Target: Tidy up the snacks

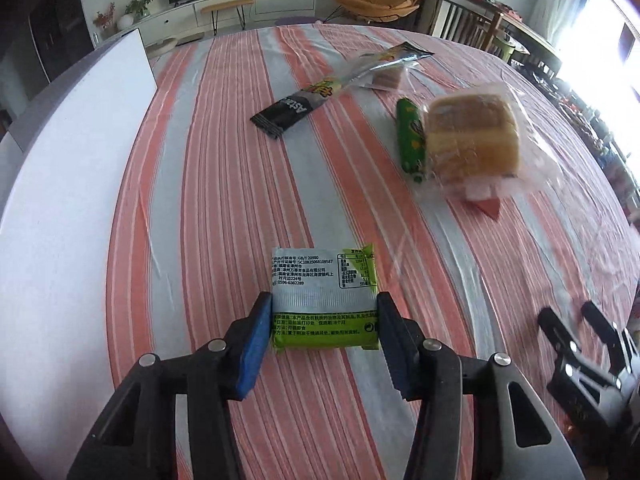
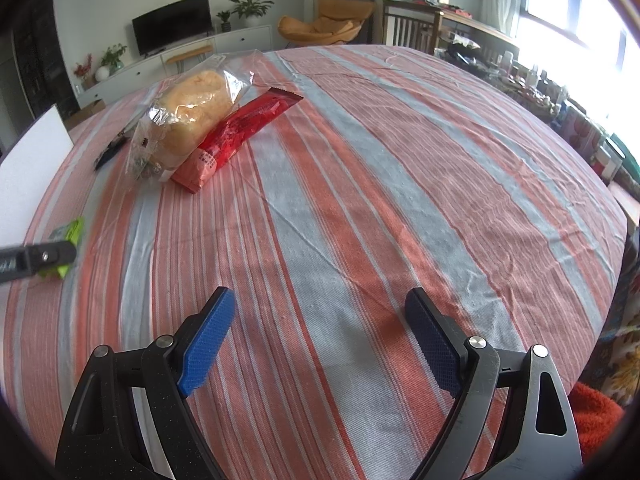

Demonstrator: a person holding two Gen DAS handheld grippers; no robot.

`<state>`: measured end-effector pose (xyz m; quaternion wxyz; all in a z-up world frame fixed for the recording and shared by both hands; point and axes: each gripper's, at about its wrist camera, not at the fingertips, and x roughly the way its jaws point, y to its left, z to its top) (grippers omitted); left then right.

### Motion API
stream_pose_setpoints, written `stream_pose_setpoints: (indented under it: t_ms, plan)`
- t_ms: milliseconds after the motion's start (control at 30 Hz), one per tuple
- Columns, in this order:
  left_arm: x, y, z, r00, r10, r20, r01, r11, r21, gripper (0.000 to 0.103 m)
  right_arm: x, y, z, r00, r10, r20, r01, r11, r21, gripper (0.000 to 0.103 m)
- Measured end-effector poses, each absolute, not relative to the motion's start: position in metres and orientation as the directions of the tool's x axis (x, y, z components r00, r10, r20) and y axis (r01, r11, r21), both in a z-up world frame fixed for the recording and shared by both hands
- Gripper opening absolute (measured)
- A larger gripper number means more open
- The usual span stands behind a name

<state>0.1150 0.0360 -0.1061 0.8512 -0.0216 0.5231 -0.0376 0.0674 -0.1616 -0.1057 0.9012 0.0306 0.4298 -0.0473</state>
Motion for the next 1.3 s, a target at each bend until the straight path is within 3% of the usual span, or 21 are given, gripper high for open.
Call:
stream_pose_setpoints:
  t_ms: [100,233,367,633,1300]
  plan:
    - [0.100,0.035,-0.111,0.470,-0.102,-0.877,0.048,0.995,-0.090,0.056,0.067,-0.160,-0.106,0.626,-0.062,-0.777,0.113,0.994,0.011,0.090]
    - [0.099,0.033,-0.119,0.523,-0.063,-0.850,0.055,0.998,-0.041,0.079,0.067,-0.160,-0.106,0.626,-0.061,-0.777,0.111,0.994,0.012,0.090]
    - [0.097,0.025,-0.124,0.573,-0.020,-0.819,0.078,0.997,0.030,0.087,0.067,-0.160,-0.106,0.626,-0.061,-0.777,0.111,0.994,0.012,0.090]
    - [0.106,0.034,-0.129,0.584,-0.032,-0.811,0.055,0.998,0.000,0.102,0.067,-0.159,-0.107,0.626,-0.060,-0.777,0.111,0.994,0.013,0.090]
    - [0.107,0.035,-0.130,0.583,-0.030,-0.812,0.052,0.999,0.000,0.103,0.068,-0.159,-0.106,0.626,-0.057,-0.778,0.109,0.994,0.015,0.092]
